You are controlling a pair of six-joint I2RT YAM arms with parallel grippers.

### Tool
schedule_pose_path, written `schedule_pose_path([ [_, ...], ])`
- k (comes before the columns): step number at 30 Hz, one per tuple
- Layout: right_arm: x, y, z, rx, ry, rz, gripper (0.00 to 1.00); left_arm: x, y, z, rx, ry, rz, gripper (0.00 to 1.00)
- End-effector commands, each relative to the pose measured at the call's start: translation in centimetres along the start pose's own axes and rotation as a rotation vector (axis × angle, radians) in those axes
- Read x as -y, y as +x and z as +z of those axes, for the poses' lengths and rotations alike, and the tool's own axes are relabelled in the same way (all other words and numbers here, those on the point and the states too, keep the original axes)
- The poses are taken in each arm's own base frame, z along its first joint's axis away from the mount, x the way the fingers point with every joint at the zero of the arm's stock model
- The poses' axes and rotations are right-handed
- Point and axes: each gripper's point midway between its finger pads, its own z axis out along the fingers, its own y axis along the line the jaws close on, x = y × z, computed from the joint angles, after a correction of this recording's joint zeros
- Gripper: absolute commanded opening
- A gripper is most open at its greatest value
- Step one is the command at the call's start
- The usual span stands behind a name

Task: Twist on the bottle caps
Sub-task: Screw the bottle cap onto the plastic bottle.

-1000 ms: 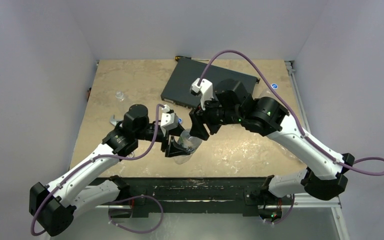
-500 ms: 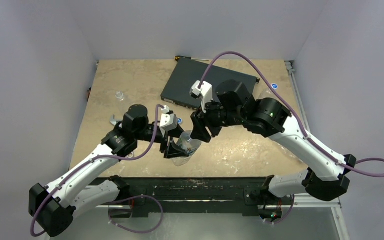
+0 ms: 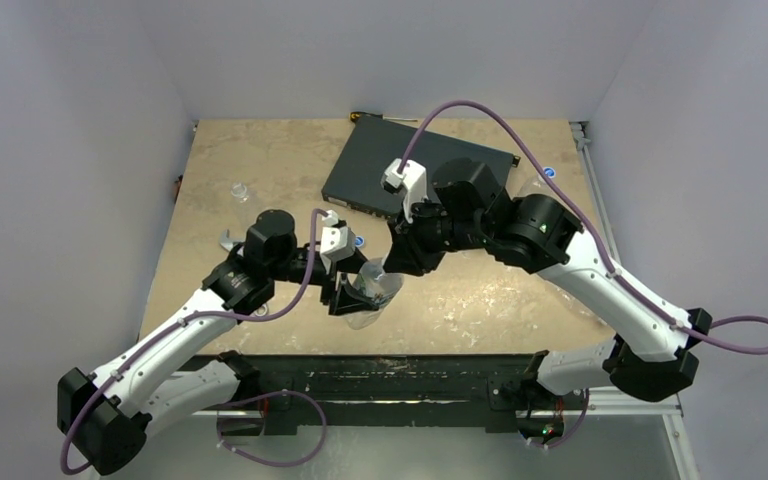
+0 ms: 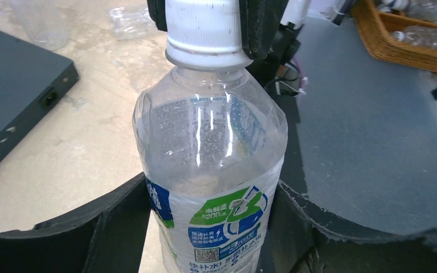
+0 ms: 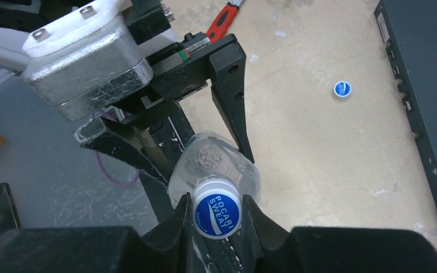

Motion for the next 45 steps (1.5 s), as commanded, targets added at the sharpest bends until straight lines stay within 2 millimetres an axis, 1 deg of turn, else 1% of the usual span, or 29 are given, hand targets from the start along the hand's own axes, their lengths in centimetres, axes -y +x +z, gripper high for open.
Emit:
schedule_pose_path([
  [1,0.3,-0.6,0.6,-0.004,0.046,0.12,0.08,-3.7,-2.3,-0.9,0.054,-0.224,0.094,0.0],
  [2,0.6,-0.7,1.1,-0.01,0.063,0.158,0.05,-5.1,-3.1,-1.4,0.07,-0.314,0.111,0.0],
  [4,2.5,-0.5,1.8,-0.036,0.176,0.241,0.02,-7.2,-4.4,-2.5,0.105,-0.45,0.152,0.0],
  [5,3.2,-0.3,2.3,-0.057,0.211,0.278,0.01,-8.1,-5.8,-3.1,0.148,-0.515,0.186,0.0],
  [6,3.6,-0.2,2.9,-0.07,0.234,0.317,0.0,-8.7,-7.1,-3.7,0.188,-0.564,0.213,0.0],
  [8,4.3,-0.3,3.8,-0.077,0.253,0.383,0.0,-9.7,-9.0,-4.7,0.259,-0.653,0.254,0.0],
  [10,5.3,-0.3,4.9,-0.086,0.29,0.443,0.0,-10.4,-10.3,-5.6,0.326,-0.73,0.302,0.0],
  [13,6.5,-0.5,6.9,-0.09,0.317,0.521,0.0,-11.0,-11.6,-6.1,0.388,-0.823,0.365,0.0],
  [16,7.1,-1.0,8.8,-0.067,0.327,0.578,0.0,-11.9,-12.0,-6.1,0.393,-0.908,0.407,0.0],
  [17,7.3,-1.4,9.2,-0.052,0.335,0.59,0.01,-12.3,-11.9,-6.1,0.384,-0.937,0.412,0.0],
  [19,7.7,-2.4,9.3,-0.013,0.344,0.602,0.1,-12.8,-11.4,-5.6,0.364,-0.947,0.415,0.0],
  [20,7.8,-3.2,8.9,0.015,0.346,0.601,0.14,-13.0,-11.0,-5.5,0.348,-0.95,0.405,0.0],
  [22,8.0,-5.0,7.5,0.087,0.348,0.59,0.35,-13.1,-9.8,-5.4,0.307,-0.949,0.372,0.0],
  [24,8.2,-7.0,5.1,0.168,0.347,0.569,0.6,-13.2,-8.2,-5.4,0.261,-0.947,0.343,0.0],
  [25,8.2,-7.8,4.1,0.201,0.347,0.552,0.73,-13.1,-7.5,-5.3,0.239,-0.936,0.329,0.0],
  [26,8.2,-8.5,3.0,0.229,0.354,0.53,0.88,-13.0,-6.7,-5.1,0.211,-0.92,0.315,0.0],
  [27,8.3,-8.9,2.0,0.249,0.365,0.51,0.97,-12.9,-6.1,-5.0,0.188,-0.903,0.296,0.0],
  [28,8.3,-9.2,1.1,0.262,0.378,0.486,0.98,-12.7,-5.5,-4.6,0.162,-0.872,0.275,0.0],
  [32,8.3,-8.9,-2.2,0.292,0.403,0.368,0.98,-11.1,-3.7,-3.3,0.101,-0.686,0.187,0.0],
  [34,7.6,-8.3,-3.3,0.296,0.37,0.296,0.98,-9.8,-3.2,-2.7,0.094,-0.576,0.164,0.0],
  [36,6.8,-7.1,-4.0,0.283,0.33,0.226,0.98,-7.7,-2.9,-1.9,0.095,-0.441,0.149,0.0],
  [39,6.1,-4.7,-3.9,0.203,0.281,0.112,0.92,-4.9,-2.7,-1.0,0.092,-0.276,0.132,0.0],
  [40,5.6,-3.8,-3.6,0.168,0.251,0.093,0.89,-4.1,-2.8,-0.9,0.093,-0.23,0.131,0.0],
  [42,4.9,-2.2,-2.9,0.109,0.219,0.055,0.82,-2.7,-2.2,-0.6,0.073,-0.149,0.098,0.0],
  [45,3.1,-1.2,-2.0,0.071,0.136,0.012,0.77,-1.1,-1.5,-0.4,0.057,-0.059,0.066,0.0],
])
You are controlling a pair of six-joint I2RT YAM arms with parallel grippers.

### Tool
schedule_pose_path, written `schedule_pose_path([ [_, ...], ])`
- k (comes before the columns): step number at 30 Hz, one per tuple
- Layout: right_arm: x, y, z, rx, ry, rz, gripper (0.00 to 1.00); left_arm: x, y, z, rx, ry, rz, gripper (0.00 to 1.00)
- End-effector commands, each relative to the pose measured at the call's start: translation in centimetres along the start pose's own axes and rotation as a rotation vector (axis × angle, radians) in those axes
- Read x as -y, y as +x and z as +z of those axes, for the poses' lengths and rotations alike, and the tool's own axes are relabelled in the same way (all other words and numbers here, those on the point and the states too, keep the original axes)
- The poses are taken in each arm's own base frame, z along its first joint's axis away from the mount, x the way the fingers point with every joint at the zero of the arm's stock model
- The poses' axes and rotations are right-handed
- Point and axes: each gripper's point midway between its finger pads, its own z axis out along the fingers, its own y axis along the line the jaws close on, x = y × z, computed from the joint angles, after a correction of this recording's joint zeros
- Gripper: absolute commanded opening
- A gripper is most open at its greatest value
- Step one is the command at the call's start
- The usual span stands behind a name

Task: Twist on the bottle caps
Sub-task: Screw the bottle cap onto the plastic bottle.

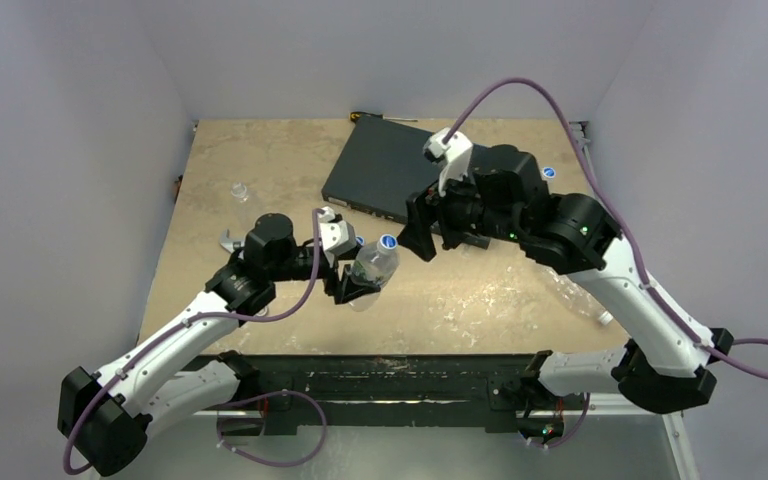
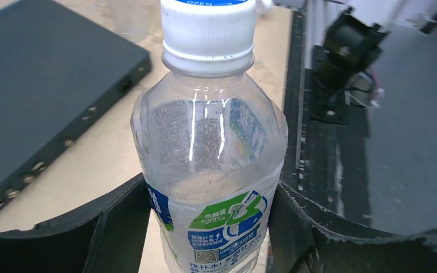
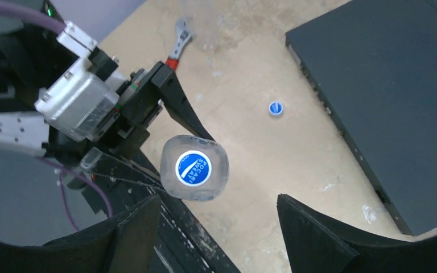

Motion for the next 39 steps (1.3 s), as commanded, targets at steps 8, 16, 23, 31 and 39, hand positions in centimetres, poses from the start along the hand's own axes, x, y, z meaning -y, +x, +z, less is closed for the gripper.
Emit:
schedule_pose_path([
  [8,-5.2,4.5,1.5,-0.166,-0.294,-0.162,0.63,6.5,-1.7,-1.6,0.027,0.342,-0.083,0.0],
  [16,-6.0,5.3,2.0,-0.206,-0.347,-0.16,0.42,6.6,-1.5,-1.6,0.024,0.346,-0.09,0.0],
  [23,-6.8,5.1,2.1,-0.21,-0.379,-0.13,0.36,6.4,-1.5,-1.5,0.021,0.338,-0.082,0.0],
  [31,-5.6,6.1,3.7,-0.275,-0.261,-0.015,0.08,2.4,-2.2,-0.6,0.023,0.123,-0.026,0.0],
  [39,-2.7,7.0,7.0,-0.345,0.013,0.205,0.0,-4.9,-5.9,-0.6,0.134,-0.261,0.063,0.0],
])
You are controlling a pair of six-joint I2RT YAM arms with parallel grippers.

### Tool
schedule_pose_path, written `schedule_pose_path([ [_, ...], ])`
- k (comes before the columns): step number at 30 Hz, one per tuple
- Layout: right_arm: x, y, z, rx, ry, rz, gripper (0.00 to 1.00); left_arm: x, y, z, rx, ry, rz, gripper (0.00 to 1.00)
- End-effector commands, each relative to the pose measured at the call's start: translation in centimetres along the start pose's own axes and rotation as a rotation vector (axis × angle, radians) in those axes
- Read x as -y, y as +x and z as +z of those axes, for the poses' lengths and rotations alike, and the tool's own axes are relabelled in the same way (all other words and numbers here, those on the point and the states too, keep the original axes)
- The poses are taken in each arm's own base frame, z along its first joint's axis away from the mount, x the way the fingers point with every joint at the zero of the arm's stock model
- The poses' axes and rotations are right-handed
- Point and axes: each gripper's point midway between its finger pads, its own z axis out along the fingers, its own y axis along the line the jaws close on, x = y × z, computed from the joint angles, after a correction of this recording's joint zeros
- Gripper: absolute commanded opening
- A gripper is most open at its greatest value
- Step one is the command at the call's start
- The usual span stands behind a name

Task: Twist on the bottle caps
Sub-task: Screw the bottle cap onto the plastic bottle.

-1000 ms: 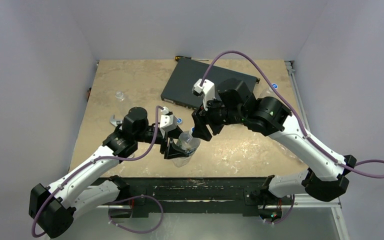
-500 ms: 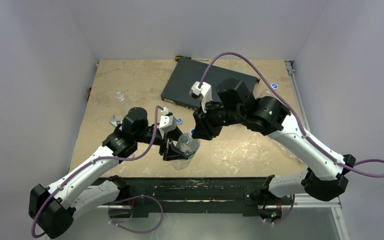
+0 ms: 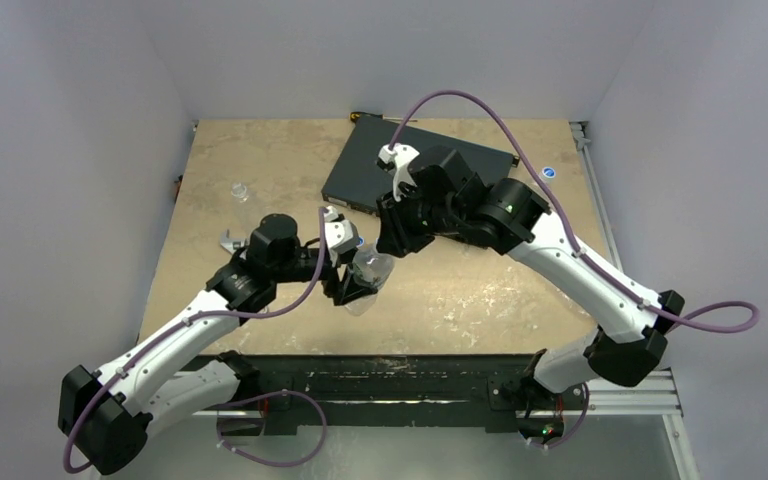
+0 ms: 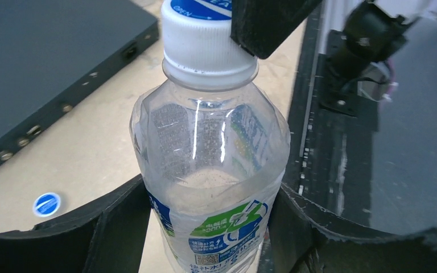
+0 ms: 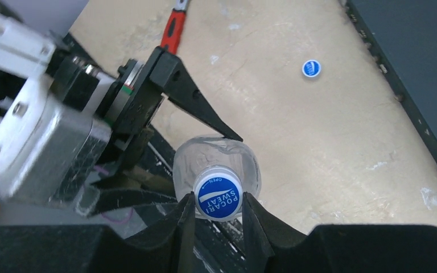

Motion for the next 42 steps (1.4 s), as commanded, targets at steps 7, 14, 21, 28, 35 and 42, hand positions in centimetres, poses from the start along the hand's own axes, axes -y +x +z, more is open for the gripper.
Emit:
schedule_pose_path([
  [7,2.1,0.9,4.8,-0.04,0.207,0.375,0.0,-8.0,-10.5,-1.1,0.339,-0.516,0.214,0.0],
  [14,2.1,-1.2,6.6,0.063,0.206,0.489,0.0,-8.7,-10.7,-1.0,0.383,-0.641,0.232,0.0],
  [21,3.4,-4.7,2.6,0.194,0.248,0.442,0.41,-8.3,-7.9,-0.8,0.274,-0.609,0.2,0.0],
  [28,4.0,-6.2,-3.6,0.343,0.228,0.238,0.88,-4.8,-5.8,0.5,0.191,-0.307,0.135,0.0],
  [35,1.0,-3.7,-5.3,0.279,0.029,-0.068,0.74,1.1,-5.4,0.4,0.149,0.098,0.128,0.0],
  [42,-0.8,-1.5,-4.4,0.188,-0.064,-0.183,0.63,3.7,-4.0,0.3,0.077,0.27,0.079,0.0],
])
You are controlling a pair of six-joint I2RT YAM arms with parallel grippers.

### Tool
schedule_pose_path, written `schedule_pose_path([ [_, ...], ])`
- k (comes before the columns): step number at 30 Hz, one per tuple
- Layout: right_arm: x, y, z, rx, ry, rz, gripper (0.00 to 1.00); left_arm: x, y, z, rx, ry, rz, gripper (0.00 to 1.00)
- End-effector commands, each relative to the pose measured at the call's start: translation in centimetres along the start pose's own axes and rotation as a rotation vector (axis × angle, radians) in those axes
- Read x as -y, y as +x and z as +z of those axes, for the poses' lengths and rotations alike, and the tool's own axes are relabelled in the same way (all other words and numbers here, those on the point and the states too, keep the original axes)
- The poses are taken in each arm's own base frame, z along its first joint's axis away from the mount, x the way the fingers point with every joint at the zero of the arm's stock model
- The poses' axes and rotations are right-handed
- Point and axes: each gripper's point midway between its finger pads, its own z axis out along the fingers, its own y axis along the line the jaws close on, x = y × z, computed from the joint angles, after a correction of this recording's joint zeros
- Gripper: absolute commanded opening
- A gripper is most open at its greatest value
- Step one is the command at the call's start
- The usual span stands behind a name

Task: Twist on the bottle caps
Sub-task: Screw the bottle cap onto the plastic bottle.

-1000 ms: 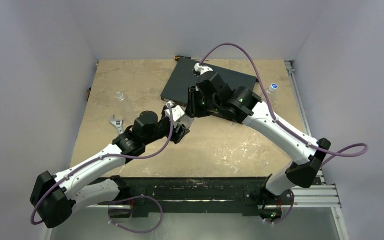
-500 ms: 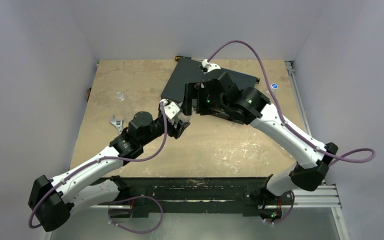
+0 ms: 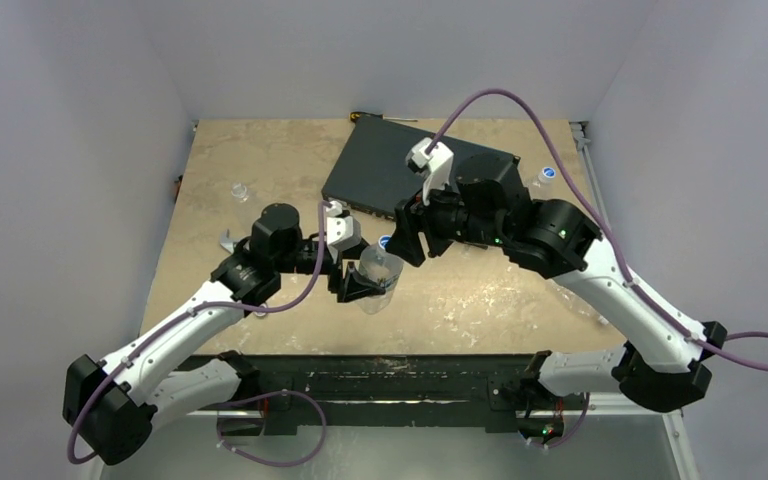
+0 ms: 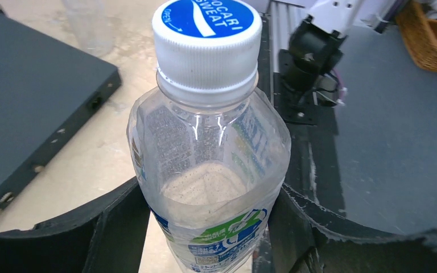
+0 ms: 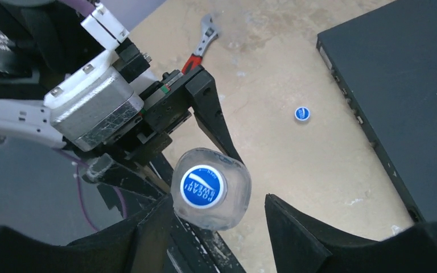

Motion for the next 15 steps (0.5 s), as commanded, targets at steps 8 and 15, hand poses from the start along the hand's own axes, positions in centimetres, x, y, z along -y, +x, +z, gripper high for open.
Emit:
schedule_pose_path([
  [8,-2.5,2.3,1.3,-0.117,-0.169,-0.126,0.53,3.0,-0.7,-0.2,-0.01,0.19,-0.03,0.0],
  [15,-2.8,3.3,1.9,-0.16,-0.183,-0.118,0.44,2.8,-0.7,-0.1,-0.014,0.184,-0.028,0.0],
])
